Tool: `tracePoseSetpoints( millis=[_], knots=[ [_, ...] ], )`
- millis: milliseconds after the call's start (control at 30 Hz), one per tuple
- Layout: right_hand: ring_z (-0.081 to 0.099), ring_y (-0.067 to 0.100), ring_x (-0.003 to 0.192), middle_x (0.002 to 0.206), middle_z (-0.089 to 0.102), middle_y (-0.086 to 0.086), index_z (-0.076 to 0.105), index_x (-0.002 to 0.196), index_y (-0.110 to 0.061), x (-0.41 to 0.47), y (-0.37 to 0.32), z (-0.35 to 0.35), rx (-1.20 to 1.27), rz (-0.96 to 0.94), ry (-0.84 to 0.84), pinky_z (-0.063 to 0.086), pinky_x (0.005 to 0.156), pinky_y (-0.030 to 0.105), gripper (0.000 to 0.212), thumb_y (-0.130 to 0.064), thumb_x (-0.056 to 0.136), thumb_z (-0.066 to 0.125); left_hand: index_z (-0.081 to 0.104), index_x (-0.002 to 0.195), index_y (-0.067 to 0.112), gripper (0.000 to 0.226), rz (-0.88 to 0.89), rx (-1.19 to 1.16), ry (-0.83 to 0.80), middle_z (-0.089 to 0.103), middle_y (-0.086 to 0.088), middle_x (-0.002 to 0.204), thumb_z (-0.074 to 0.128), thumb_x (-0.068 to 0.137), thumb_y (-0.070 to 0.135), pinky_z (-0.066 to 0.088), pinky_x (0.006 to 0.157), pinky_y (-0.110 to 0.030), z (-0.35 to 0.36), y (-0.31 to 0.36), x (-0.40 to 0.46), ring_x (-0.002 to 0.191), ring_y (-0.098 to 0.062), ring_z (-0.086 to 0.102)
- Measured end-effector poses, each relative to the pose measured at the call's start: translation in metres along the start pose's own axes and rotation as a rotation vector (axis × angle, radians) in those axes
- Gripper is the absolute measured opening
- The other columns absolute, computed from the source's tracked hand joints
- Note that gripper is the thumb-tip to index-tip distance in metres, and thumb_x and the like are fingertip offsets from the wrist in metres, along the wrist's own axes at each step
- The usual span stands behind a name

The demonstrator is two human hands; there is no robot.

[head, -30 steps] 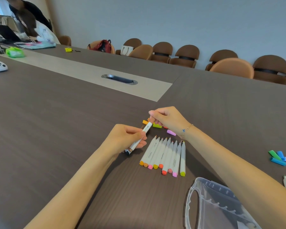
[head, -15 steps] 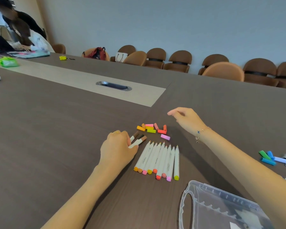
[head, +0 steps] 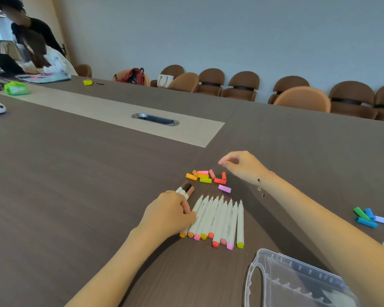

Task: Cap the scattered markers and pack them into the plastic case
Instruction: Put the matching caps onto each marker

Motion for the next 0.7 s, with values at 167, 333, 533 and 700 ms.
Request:
tracePoseSetpoints(
  millis=[167,333,533,700],
  knots=[
    [0.055,0.015,0.11,0.124,0.059,0.003,0.062,0.12,-0.021,0.028,-0.021,0.041,-0.208,-0.15,-0.19,0.045,0.09,0.022,0.03,-0.01,0.095,0.051,0.065,0.084,0.022,0.018,0.009,0.122,0.058,0.056,0.006,0.094,0.062,0.082,0.039,0.05,0.068,-0.021,0.001,-0.001,-0.001,0.078,-0.009,0.057],
    [0.048,0.019,0.115,0.128,0.056,0.001,0.061,0.122,-0.03,0.048,-0.021,0.067,-0.422,-0.245,-0.283,0.042,0.094,0.031,0.032,-0.015,0.096,0.049,0.069,0.077,0.014,0.022,-0.192,-0.347,-0.016,0.053,0.005,0.064,0.064,0.082,0.034,0.041,0.047,-0.015,-0.013,-0.014,0.007,0.054,-0.008,0.047],
    [0.054,0.015,0.103,0.116,0.06,0.0,0.066,0.113,-0.02,0.041,-0.023,0.059,-0.451,-0.324,-0.169,0.046,0.086,0.025,0.023,-0.024,0.092,0.059,0.068,0.095,0.012,0.035,-0.326,-0.617,-0.238,0.056,-0.001,0.089,0.057,0.088,0.045,0.041,0.071,-0.025,-0.024,-0.023,0.012,0.079,-0.015,0.049],
    [0.066,0.01,0.086,0.097,0.07,0.002,0.061,0.111,-0.017,0.014,-0.029,0.035,0.469,-0.03,0.006,0.051,0.061,0.014,0.02,-0.02,0.091,0.06,0.072,0.1,0.013,0.028,-0.251,-0.757,-0.286,0.067,0.008,0.078,0.057,0.092,0.036,0.035,0.053,-0.016,-0.026,-0.016,0.008,0.066,-0.007,0.046]
  ],
)
Point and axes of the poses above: each hand's wrist, its own x-axis towards the middle knuckle, its own z-axis out of the palm, y = z × x, the point moved 3 cm from there along x, towards the middle knuckle
